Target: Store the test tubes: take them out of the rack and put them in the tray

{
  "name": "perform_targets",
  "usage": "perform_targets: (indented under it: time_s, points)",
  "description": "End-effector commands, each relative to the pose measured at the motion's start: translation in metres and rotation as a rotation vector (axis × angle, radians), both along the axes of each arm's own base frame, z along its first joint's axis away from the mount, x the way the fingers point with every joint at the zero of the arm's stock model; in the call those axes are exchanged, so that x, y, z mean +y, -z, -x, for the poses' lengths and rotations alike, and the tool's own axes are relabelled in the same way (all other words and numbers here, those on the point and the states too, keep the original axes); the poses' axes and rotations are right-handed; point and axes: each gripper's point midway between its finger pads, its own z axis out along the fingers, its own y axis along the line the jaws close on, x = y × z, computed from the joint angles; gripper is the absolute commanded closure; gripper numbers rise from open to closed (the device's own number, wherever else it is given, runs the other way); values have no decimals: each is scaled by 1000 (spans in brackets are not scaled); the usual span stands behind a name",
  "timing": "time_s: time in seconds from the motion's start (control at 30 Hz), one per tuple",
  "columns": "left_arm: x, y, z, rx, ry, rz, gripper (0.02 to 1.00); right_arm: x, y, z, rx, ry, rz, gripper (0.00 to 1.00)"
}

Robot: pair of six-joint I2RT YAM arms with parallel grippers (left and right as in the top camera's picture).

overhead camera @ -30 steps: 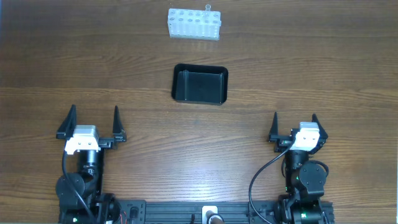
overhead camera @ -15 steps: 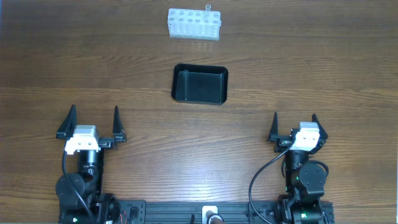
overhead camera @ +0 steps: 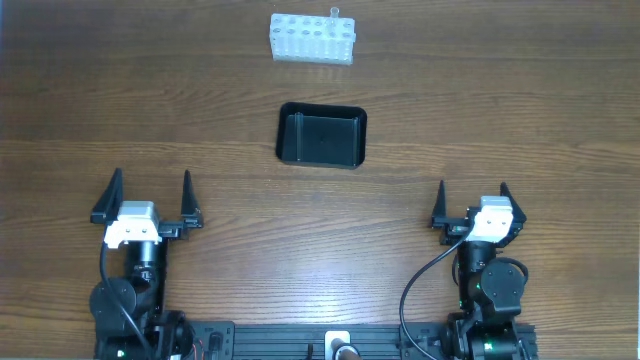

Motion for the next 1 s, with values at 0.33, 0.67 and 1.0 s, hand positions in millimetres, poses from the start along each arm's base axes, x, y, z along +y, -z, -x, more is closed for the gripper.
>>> perform_targets:
  time_s: [0.33, 0.67, 1.0]
  points:
    - [-1, -3, 1, -17, 4, -15, 18, 7, -88, -25, -285, -37, -6, 9]
    - [-1, -3, 1, -17, 4, -15, 18, 67, -88, -135, -59, -290, -98, 7]
    - [-1, -3, 1, -17, 4, -15, 18, 169, -64, -211, 33, -316, -21, 9]
